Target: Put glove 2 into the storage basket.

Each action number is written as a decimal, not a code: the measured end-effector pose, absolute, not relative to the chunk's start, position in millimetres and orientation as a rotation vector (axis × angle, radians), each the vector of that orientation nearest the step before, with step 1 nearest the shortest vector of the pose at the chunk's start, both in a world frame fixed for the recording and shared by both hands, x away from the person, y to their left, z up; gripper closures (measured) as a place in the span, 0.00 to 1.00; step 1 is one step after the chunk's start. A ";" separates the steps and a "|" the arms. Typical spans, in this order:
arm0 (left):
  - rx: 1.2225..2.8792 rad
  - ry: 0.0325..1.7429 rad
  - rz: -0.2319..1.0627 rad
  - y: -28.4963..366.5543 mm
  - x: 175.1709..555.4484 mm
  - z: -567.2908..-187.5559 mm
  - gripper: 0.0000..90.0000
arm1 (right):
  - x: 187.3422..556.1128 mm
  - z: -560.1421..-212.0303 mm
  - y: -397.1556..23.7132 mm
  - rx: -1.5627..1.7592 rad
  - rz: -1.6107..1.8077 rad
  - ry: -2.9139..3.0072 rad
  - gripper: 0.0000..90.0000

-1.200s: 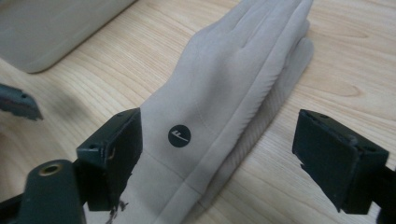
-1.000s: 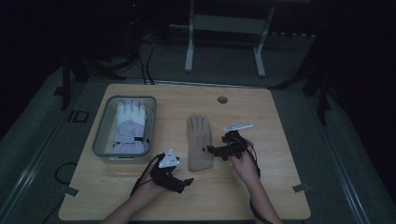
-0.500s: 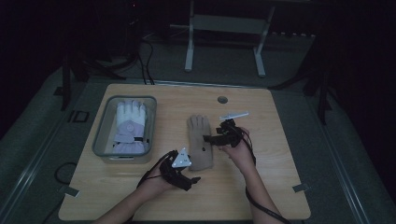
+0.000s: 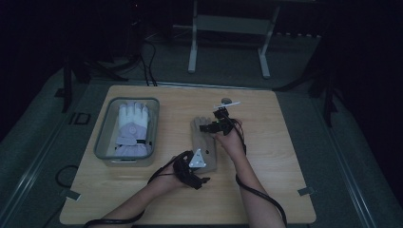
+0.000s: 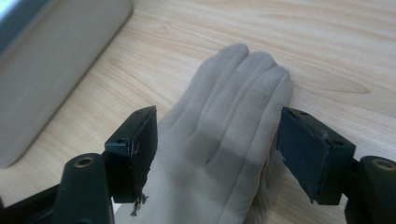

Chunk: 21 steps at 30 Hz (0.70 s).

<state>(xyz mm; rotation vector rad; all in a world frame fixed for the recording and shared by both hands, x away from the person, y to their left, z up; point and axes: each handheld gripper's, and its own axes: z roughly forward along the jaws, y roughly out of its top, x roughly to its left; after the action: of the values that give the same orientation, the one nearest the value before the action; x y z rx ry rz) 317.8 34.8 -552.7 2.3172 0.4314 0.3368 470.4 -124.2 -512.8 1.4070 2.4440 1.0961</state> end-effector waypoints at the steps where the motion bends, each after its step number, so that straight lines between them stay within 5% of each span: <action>1: 2.325 0.436 0.331 34.7 320.0 -553.8 0.25 | 473.3 -516.3 -122.7 1.414 1.069 2.441 0.30; 7: 2.364 0.452 0.321 31.5 328.4 -559.5 0.35 | 485.0 -532.4 -119.3 1.474 1.008 2.472 0.33; 10: 2.364 0.464 0.328 32.6 333.4 -559.1 0.46 | 487.8 -539.5 -119.7 1.483 0.976 2.518 0.44; 15: 2.389 0.446 0.362 30.2 333.3 -560.1 0.51 | 485.9 -541.8 -117.4 1.451 0.954 2.533 0.59; 21: 2.438 0.421 0.477 24.5 329.5 -556.9 0.84 | 482.0 -538.2 -119.1 1.469 0.976 2.516 0.79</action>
<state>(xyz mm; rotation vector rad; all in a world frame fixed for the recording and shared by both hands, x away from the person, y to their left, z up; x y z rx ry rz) 329.5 24.5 -556.9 2.4384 0.4207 0.4772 482.0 -119.1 -538.2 1.4691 2.5157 0.9757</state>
